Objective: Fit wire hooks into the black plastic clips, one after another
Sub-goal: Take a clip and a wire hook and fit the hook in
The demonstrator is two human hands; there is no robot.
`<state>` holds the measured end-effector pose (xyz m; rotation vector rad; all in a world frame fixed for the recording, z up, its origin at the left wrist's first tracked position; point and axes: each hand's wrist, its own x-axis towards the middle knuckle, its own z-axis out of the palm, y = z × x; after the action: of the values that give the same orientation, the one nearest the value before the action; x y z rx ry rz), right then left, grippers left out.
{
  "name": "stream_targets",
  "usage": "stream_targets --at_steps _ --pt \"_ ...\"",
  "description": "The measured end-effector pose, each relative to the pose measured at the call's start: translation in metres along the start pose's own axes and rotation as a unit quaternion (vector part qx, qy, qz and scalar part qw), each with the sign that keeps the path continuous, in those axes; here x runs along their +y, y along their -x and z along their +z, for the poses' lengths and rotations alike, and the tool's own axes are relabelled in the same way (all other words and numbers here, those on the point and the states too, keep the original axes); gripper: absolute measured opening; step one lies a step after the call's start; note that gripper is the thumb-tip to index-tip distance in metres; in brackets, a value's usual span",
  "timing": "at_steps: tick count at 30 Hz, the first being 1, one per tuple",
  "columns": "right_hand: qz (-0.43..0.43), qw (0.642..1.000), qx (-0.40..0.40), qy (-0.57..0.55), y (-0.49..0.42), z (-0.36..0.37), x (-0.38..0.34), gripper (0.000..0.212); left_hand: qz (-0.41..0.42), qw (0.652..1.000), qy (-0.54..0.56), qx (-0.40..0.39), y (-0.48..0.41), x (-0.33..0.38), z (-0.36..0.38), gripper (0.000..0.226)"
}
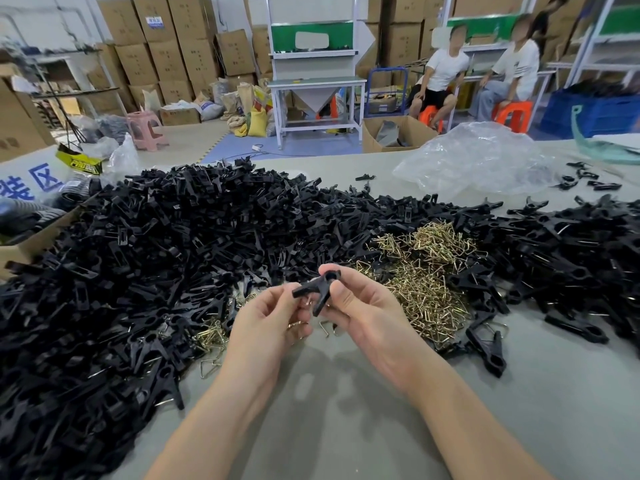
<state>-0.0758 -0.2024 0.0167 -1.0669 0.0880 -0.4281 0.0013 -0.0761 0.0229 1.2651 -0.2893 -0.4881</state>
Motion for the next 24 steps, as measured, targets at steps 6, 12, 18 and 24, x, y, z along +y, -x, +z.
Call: stream_targets --at_steps 6,12,18,24 --pt "-0.026 0.999 0.034 0.000 -0.0017 -0.0078 -0.0044 0.025 0.064 0.994 -0.079 0.026 -0.0035 0.0022 -0.0097 0.023" --pt "-0.036 0.999 0.033 0.019 -0.0013 -0.0084 -0.0042 0.025 0.085 0.989 -0.123 0.016 -0.0009 0.0035 -0.0085 0.019" --pt "-0.042 0.998 0.027 0.050 -0.0012 -0.0056 -0.0010 0.027 0.086 0.987 -0.138 -0.010 0.0027 0.0013 -0.0031 0.021" --pt "-0.069 0.980 0.012 0.189 0.0005 -0.0039 0.0007 0.032 0.072 0.993 -0.085 0.027 0.0024 -0.0029 -0.0015 0.006"
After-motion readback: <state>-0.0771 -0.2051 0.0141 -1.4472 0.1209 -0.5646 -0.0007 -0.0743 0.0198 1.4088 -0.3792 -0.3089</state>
